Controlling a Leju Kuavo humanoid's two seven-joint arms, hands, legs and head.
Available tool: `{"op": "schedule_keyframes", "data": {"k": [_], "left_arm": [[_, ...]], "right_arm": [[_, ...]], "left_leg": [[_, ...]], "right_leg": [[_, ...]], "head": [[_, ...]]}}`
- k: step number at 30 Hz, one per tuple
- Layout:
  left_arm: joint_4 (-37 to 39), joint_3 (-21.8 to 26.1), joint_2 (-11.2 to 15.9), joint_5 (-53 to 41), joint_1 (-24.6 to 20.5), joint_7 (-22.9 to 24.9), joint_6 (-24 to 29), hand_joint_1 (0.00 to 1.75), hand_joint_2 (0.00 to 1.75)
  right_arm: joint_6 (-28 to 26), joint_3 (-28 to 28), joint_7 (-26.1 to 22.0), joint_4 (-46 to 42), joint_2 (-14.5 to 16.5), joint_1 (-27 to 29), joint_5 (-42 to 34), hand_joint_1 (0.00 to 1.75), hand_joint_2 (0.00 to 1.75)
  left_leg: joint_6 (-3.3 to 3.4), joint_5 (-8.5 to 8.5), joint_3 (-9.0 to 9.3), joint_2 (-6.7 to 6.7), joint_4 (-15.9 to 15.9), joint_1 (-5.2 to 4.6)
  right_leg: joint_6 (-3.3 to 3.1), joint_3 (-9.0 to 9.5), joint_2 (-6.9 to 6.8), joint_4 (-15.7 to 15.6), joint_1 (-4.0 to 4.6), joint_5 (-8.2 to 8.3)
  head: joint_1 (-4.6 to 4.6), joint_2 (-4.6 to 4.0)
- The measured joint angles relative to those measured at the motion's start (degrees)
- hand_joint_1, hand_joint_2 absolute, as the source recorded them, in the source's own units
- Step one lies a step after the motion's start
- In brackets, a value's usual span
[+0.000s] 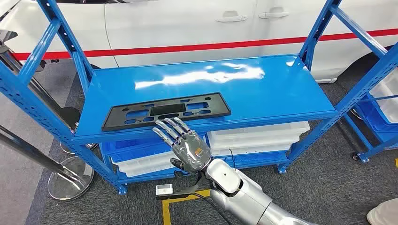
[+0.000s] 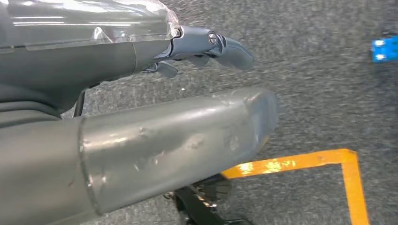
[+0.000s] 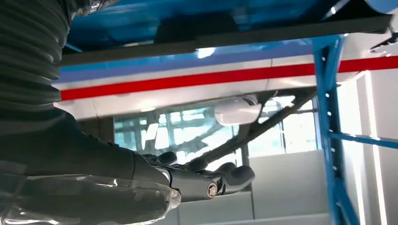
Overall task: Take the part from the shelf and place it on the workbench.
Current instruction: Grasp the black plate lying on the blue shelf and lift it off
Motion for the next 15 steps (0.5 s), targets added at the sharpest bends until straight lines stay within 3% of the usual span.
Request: {"op": "schedule_keyframes", "data": {"k": [4,6,8,10,11,12,14,15], "left_arm": [[0.01,0.32,0.17,-0.3,0.07,0.04,0.11,0.0,0.0],[0.03,0.48,0.31,-0.52,-0.04,0.06,0.25,0.0,0.0],[0.04,0.58,0.52,-0.64,-0.05,0.1,0.4,0.0,0.0],[0.05,0.64,0.79,-0.75,0.13,0.16,0.54,0.0,0.0],[0.07,0.65,0.87,-0.88,0.18,0.19,0.6,0.0,0.0],[0.09,0.66,0.98,-1.01,0.2,0.2,0.67,0.0,0.0],[0.23,0.67,1.2,-1.23,0.2,0.2,0.87,0.0,0.0],[0.38,0.68,1.36,-1.32,0.19,0.19,1.06,0.0,0.0]], "right_arm": [[0.13,-0.08,0.07,-0.26,-0.13,0.08,-0.2,0.0,1.75],[0.16,-0.1,0.09,-0.41,-0.1,-0.06,-0.28,0.0,1.75],[0.2,-0.11,0.09,-0.41,-0.09,-0.03,-0.31,0.0,1.75],[0.27,-0.11,0.09,-0.4,-0.1,0.2,-0.32,0.0,1.75],[0.34,-0.11,0.09,-0.39,-0.11,0.26,-0.32,0.0,1.75],[0.42,-0.11,0.09,-0.39,-0.11,0.29,-0.33,0.0,1.75],[0.61,-0.1,0.09,-0.37,-0.1,0.31,-0.32,0.0,1.75],[0.81,-0.09,0.09,-0.35,-0.1,0.3,-0.25,0.0,1.75]], "left_leg": [[-0.94,0.34,0.31,0.16,1.86,-0.05],[-1.39,-0.06,-2.6,0.17,7.29,0.05],[-1.93,-2.62,-7.38,0.18,14.09,0.15],[-2.35,-4.89,-10.59,0.19,16.44,0.26],[-2.43,-4.33,-10.99,0.2,15.03,0.31],[-2.4,-2.25,-10.58,0.21,12.01,0.35],[-2.0,3.88,-9.17,0.31,4.74,0.27],[-1.57,5.96,-8.66,0.34,2.43,0.13]], "right_leg": [[-0.84,1.69,0.31,-1.05,-0.39,0.01],[-1.33,3.23,0.29,-1.62,-0.74,-0.49],[-1.56,4.33,0.26,-1.74,-0.79,-1.36],[-1.47,5.56,0.36,-1.74,-0.84,-2.39],[-1.36,6.31,0.42,-1.74,-0.87,-2.96],[-1.21,7.12,0.46,-1.73,-0.89,-3.55],[-0.74,8.43,0.49,-1.59,-0.84,-4.77],[-0.39,8.78,0.53,-1.51,-0.78,-5.31]], "head": [[0.11,0.0],[0.09,0.0],[0.06,0.0],[0.06,0.0],[0.06,0.0],[0.07,0.0],[0.07,0.0],[0.08,0.0]]}}
